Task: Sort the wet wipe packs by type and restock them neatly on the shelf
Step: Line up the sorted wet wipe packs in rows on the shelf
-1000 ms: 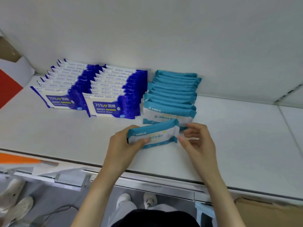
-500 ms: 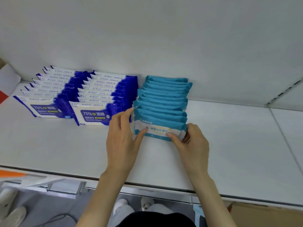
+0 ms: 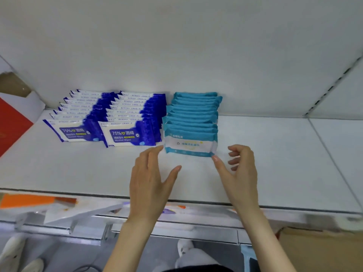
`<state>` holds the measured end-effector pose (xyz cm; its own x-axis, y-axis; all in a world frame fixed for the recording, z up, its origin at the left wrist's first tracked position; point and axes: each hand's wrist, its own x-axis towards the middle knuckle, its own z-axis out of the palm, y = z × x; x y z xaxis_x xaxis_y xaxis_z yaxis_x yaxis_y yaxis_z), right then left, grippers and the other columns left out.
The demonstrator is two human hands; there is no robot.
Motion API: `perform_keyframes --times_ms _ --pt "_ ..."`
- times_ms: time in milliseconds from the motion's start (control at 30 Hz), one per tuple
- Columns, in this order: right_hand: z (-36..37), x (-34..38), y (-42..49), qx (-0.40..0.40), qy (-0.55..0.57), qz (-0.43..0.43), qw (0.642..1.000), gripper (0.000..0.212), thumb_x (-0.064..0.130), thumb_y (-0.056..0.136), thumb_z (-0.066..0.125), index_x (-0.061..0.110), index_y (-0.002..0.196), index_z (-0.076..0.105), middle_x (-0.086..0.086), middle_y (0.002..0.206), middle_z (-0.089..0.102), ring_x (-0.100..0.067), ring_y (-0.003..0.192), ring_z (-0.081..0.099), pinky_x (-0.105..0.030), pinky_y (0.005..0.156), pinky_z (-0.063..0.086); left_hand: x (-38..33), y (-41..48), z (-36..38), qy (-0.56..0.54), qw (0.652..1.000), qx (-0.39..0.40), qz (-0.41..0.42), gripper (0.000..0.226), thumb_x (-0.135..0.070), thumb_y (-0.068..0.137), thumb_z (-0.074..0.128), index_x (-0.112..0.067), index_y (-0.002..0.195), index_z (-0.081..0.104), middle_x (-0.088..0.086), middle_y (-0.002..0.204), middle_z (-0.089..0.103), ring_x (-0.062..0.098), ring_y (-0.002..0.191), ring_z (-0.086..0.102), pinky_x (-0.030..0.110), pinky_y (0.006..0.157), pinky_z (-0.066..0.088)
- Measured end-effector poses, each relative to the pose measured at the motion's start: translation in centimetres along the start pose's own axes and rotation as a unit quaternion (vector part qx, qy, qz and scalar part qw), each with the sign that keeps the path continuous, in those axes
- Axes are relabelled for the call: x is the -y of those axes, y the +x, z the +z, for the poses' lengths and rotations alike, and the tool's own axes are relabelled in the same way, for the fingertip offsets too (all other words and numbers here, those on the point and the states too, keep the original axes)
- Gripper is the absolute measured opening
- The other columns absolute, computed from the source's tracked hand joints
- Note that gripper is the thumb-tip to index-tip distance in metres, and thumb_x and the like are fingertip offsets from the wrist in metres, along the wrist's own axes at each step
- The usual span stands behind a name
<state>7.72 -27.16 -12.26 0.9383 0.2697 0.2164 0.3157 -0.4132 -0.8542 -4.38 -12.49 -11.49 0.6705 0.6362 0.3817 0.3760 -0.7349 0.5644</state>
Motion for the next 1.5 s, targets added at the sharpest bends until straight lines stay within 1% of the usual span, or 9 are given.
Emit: perform_keyframes --times_ms 167,300,467,600,767,933,1067,1200,1500 --pt "-4.1 -1.4 -6.3 0.031 -0.070 -0.013 0.997 0.042 0.042 0.085 0.067 0.023 0.121 0.055 0.009 0.114 0.052 -0.013 0.111 0.047 -0.028 0.095 0.039 -1.2 -5.4 -1.8 -0.021 0.999 0.039 0.027 0.052 -0.051 0.084 0.058 -0.020 0.124 0.052 0.001 0.124 0.055 0.020 0.114 0.050 0.035 0.092 0.043" --pt "-8.2 -2.4 -13.5 0.009 -0.134 -0.016 0.991 0.046 0.047 0.085 0.062 0.021 0.123 0.057 0.004 0.116 0.056 -0.016 0.112 0.048 -0.033 0.096 0.038 -1.0 -11.9 -3.5 -0.052 0.995 0.055 0.059 0.050 -0.053 0.084 0.053 -0.017 0.120 0.055 -0.001 0.116 0.059 0.019 0.108 0.052 0.037 0.090 0.046" --pt "-13.1 -3.3 -23.0 0.034 -0.221 0.026 0.974 0.042 0.044 0.086 0.063 0.029 0.124 0.053 0.014 0.118 0.051 -0.007 0.115 0.039 -0.021 0.088 0.023 -0.9 -20.5 -4.9 -0.089 0.990 0.103 0.037 0.050 -0.056 0.083 0.049 -0.022 0.119 0.055 -0.007 0.112 0.057 0.014 0.104 0.050 0.032 0.089 0.042" --pt "-18.0 -3.2 -28.2 0.006 -0.251 0.063 0.966 0.045 0.046 0.087 0.060 0.032 0.129 0.051 0.016 0.126 0.049 -0.007 0.121 0.037 -0.018 0.088 0.019 -3.2 -24.7 -5.2 -0.106 0.981 0.161 0.034 0.055 -0.060 0.082 0.046 -0.021 0.119 0.055 -0.005 0.114 0.058 0.018 0.110 0.051 0.038 0.091 0.045" --pt "-24.9 -4.0 -32.1 -0.063 -0.238 0.123 0.961 0.045 0.050 0.088 0.056 0.033 0.129 0.050 0.016 0.126 0.048 -0.008 0.124 0.037 -0.031 0.103 0.028 -8.2 -27.3 -4.7 -0.138 0.969 0.186 0.080 0.053 -0.059 0.082 0.049 -0.023 0.121 0.054 -0.008 0.118 0.055 0.014 0.114 0.047 0.041 0.097 0.043" --pt "-30.3 -5.8 -34.5 -0.086 -0.244 0.147 0.955 0.045 0.050 0.088 0.055 0.033 0.130 0.049 0.021 0.119 0.039 -0.005 0.122 0.036 -0.020 0.095 0.017 -12.7 -30.0 -2.0 -0.140 0.961 0.208 0.116 0.047 -0.054 0.086 0.058 -0.019 0.118 0.057 -0.001 0.116 0.059 0.021 0.113 0.050 0.041 0.093 0.042" --pt "-36.7 -8.8 -36.4 -0.108 -0.249 0.176 0.946 0.045 0.051 0.088 0.054 0.035 0.130 0.048 0.021 0.119 0.038 -0.003 0.116 0.037 -0.022 0.095 0.021 -18.1 -33.1 2.0 -0.145 0.949 0.235 0.154 0.055 -0.064 0.084 0.050 -0.021 0.118 0.057 -0.005 0.115 0.058 0.017 0.110 0.049 0.038 0.089 0.044" --pt "-45.1 -13.6 -37.6 -0.144 -0.255 0.196 0.936 0.044 0.050 0.088 0.055 0.034 0.129 0.049 0.020 0.118 0.039 -0.004 0.119 0.039 -0.021 0.093 0.020 -26.0 -37.8 7.0 -0.158 0.933 0.265 0.187 0.049 -0.057 0.084 0.055 -0.020 0.116 0.056 -0.004 0.115 0.058 0.017 0.110 0.049 0.036 0.090 0.044" --pt "-64.3 -26.3 -40.0 -0.111 -0.275 0.250 0.922 0.042 0.044 0.088 0.060 0.032 0.127 0.050 0.018 0.118 0.040 -0.010 0.118 0.044 -0.036 0.102 0.034 -42.5 -51.3 17.2 -0.144 0.907 0.345 0.197 0.056 -0.067 0.082 0.036 -0.028 0.118 0.054 -0.017 0.119 0.052 0.009 0.113 0.047 0.027 0.088 0.038"
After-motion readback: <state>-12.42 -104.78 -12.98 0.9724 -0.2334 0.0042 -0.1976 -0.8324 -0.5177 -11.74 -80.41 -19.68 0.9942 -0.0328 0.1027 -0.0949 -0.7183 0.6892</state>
